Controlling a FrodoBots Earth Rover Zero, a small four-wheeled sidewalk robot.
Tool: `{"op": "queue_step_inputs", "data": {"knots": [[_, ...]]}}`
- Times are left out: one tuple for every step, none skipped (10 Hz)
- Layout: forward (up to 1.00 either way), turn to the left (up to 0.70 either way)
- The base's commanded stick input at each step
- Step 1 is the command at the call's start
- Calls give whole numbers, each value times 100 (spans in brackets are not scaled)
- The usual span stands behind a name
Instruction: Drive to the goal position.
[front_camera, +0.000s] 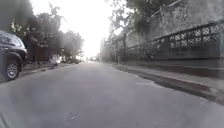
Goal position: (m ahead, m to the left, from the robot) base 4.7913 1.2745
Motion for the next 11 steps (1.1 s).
{"op": "queue_step_inputs", "data": {"knots": [[37, 0], [100, 0], [100, 0], [100, 0], [100, 0], [100, 0], [100, 0], [100, 0], [100, 0], [100, 0], [100, 0]]}}
